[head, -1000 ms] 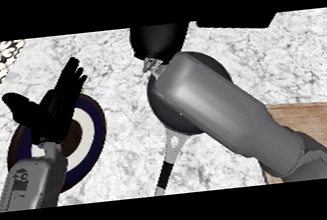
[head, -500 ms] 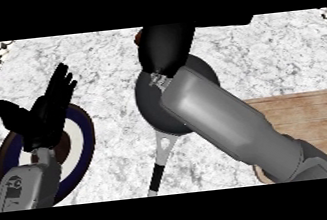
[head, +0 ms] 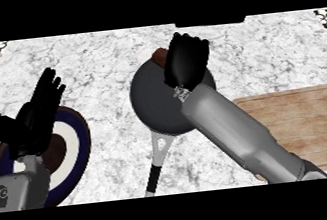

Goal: Pick the sweet potato from the cutting board and place it in the pan

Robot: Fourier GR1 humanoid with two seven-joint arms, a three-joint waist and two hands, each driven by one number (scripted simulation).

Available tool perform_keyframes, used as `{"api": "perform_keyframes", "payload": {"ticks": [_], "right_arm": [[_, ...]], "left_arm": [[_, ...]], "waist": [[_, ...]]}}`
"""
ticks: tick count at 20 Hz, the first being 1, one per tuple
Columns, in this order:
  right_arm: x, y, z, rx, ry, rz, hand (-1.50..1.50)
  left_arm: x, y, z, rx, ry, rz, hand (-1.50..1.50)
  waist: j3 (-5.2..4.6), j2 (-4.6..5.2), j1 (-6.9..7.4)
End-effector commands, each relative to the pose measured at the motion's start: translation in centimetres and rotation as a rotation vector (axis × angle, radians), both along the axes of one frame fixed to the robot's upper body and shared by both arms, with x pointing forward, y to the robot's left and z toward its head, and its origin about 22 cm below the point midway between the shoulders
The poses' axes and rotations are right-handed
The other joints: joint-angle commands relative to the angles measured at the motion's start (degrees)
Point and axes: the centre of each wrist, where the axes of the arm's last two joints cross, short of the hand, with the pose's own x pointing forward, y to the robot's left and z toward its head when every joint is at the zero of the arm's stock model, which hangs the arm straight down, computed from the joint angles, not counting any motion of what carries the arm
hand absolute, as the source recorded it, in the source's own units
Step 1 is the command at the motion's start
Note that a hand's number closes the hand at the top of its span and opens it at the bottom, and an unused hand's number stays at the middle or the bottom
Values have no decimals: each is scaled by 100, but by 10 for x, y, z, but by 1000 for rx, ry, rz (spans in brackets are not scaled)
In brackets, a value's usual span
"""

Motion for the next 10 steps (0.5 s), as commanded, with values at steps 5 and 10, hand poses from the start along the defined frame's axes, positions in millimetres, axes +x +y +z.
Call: {"api": "perform_keyframes", "payload": {"ticks": [5, 10], "right_arm": [[19, -32, -57, 123, 89, -155, 150], [15, -55, -77, 373, 127, -278, -150]], "left_arm": [[5, 10, 7, -3, -7, -5, 0], [4, 3, 6, -18, -12, -5, 0]], "waist": [[0, 36, -6], [7, 31, 24]]}}
